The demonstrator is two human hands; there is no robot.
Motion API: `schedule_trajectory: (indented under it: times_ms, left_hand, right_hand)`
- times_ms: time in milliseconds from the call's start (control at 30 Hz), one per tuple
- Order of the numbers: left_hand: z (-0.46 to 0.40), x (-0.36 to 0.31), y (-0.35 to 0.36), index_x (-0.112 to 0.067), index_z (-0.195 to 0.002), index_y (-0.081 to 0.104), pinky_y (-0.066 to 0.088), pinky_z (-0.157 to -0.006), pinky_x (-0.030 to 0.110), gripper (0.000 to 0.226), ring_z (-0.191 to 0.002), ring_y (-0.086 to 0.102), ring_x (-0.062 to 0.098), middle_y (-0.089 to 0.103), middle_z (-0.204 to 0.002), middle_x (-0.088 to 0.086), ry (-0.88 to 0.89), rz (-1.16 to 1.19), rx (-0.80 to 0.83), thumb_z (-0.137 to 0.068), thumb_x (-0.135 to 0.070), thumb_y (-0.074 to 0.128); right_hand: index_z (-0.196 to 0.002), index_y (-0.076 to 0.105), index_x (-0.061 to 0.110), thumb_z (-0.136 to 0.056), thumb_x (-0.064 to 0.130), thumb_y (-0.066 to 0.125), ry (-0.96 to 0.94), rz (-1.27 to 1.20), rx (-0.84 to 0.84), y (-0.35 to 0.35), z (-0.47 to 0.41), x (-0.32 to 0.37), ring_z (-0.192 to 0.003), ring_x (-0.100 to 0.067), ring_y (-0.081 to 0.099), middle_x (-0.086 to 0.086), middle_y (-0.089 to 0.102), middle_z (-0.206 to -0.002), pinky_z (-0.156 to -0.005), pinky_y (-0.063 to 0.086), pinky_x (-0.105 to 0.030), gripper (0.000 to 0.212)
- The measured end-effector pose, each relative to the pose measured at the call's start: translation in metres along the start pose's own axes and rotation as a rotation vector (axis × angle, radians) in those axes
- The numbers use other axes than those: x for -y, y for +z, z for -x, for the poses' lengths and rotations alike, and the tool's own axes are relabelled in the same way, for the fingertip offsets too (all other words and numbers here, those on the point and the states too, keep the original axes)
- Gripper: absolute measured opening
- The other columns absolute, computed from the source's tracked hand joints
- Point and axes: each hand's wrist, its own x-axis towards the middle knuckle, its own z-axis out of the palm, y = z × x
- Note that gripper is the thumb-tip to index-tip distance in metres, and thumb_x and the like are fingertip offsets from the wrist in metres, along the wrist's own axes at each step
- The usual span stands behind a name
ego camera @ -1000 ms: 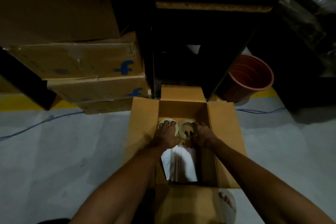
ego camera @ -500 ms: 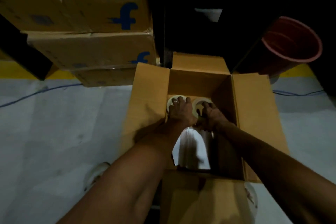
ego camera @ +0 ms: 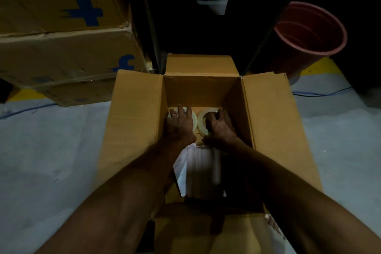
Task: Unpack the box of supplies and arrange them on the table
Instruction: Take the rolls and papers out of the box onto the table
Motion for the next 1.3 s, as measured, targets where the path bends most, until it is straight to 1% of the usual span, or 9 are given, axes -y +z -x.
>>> schedule_trajectory:
  times_ms: [233, 333, 433, 533, 667, 833, 933, 1067, 1300]
  left_hand:
    - [-0.010, 0.012, 0.030, -0.018, -0.156, 0.002, 0.027, -0.115, 0.053, 0.108, -0.144, 0.016, 0.046, 0.007, -0.160, 0.023, 0.077, -0.040, -0.150, -0.079, -0.053, 0.070]
    - [-0.019, 0.014, 0.029, -0.020, -0.156, 0.001, 0.025, -0.114, 0.053, 0.115, -0.144, 0.014, 0.047, 0.006, -0.160, 0.022, 0.055, -0.021, -0.114, -0.074, -0.054, 0.074]
    - [-0.025, 0.015, 0.032, -0.020, -0.156, 0.008, 0.032, -0.110, 0.052, 0.111, -0.138, 0.025, 0.047, 0.018, -0.155, 0.023, 0.050, -0.028, -0.116, -0.073, -0.053, 0.074]
    - [-0.028, 0.016, 0.034, -0.021, -0.153, 0.019, 0.037, -0.103, 0.049, 0.090, -0.128, 0.038, 0.043, 0.033, -0.144, 0.019, 0.055, -0.023, -0.212, -0.083, -0.049, 0.067]
    - [-0.028, 0.016, 0.028, -0.025, -0.150, 0.024, 0.040, -0.101, 0.048, 0.097, -0.120, 0.043, 0.041, 0.033, -0.136, 0.017, 0.080, -0.039, -0.167, -0.073, -0.056, 0.073]
    - [-0.016, 0.020, 0.025, -0.028, -0.145, 0.031, 0.040, -0.099, 0.051, 0.093, -0.120, 0.042, 0.042, 0.031, -0.137, 0.014, 0.129, 0.036, -0.150, -0.068, -0.064, 0.068]
    - [0.000, 0.019, 0.004, -0.030, -0.148, 0.030, 0.039, -0.105, 0.053, 0.100, -0.129, 0.029, 0.044, 0.024, -0.144, 0.012, 0.077, 0.166, -0.028, -0.064, -0.051, 0.079]
    - [0.024, 0.016, -0.045, -0.025, -0.147, 0.032, 0.032, -0.110, 0.051, 0.102, -0.132, 0.030, 0.040, 0.026, -0.145, 0.012, 0.102, 0.083, -0.040, -0.061, -0.046, 0.082]
    - [0.083, 0.022, -0.139, -0.029, -0.139, 0.043, 0.046, -0.095, 0.047, 0.100, -0.117, 0.041, 0.039, 0.035, -0.131, 0.008, 0.161, 0.150, -0.181, -0.050, -0.050, 0.084]
  right_hand:
    - [-0.154, 0.003, 0.026, -0.076, 0.040, 0.079, 0.017, -0.014, -0.002, 0.017, -0.011, 0.001, -0.147, -0.042, -0.003, -0.021, -0.010, -0.159, -0.120, 0.007, -0.049, 0.111]
    - [-0.155, -0.001, 0.026, -0.076, 0.040, 0.078, 0.031, 0.015, 0.009, 0.018, -0.020, 0.002, -0.147, -0.042, -0.011, -0.022, -0.015, -0.159, -0.120, 0.002, -0.050, 0.112]
    - [-0.154, 0.002, 0.023, -0.073, 0.037, 0.081, 0.016, 0.027, 0.021, 0.015, -0.030, 0.000, -0.147, -0.043, -0.008, -0.025, -0.008, -0.159, -0.121, 0.003, -0.051, 0.114]
    - [-0.154, 0.004, 0.032, -0.074, 0.035, 0.081, -0.002, 0.027, 0.043, 0.011, -0.034, -0.001, -0.146, -0.045, -0.001, -0.024, -0.003, -0.158, -0.120, 0.008, -0.052, 0.111]
    - [-0.149, 0.017, 0.038, -0.076, 0.031, 0.079, -0.006, 0.068, 0.057, 0.001, -0.036, 0.001, -0.138, -0.044, 0.016, -0.020, 0.012, -0.150, -0.114, 0.027, -0.051, 0.097]
    - [-0.148, 0.019, 0.037, -0.082, 0.032, 0.073, -0.020, 0.158, 0.095, -0.005, -0.019, 0.009, -0.137, -0.046, 0.018, -0.024, 0.014, -0.150, -0.109, 0.032, -0.053, 0.086]
    - [-0.149, 0.017, 0.037, -0.080, 0.032, 0.075, -0.013, 0.158, 0.127, -0.021, 0.001, 0.012, -0.137, -0.047, 0.017, -0.024, 0.013, -0.149, -0.110, 0.032, -0.054, 0.089]
    - [-0.151, 0.014, 0.032, -0.072, 0.034, 0.081, -0.050, 0.206, 0.072, -0.061, 0.035, 0.022, -0.134, -0.045, 0.024, -0.025, 0.021, -0.145, -0.110, 0.031, -0.050, 0.104]
    - [-0.152, 0.021, 0.030, -0.071, 0.037, 0.080, -0.064, 0.205, 0.000, -0.163, 0.100, 0.046, -0.130, -0.043, 0.029, -0.022, 0.027, -0.143, -0.109, 0.034, -0.049, 0.101]
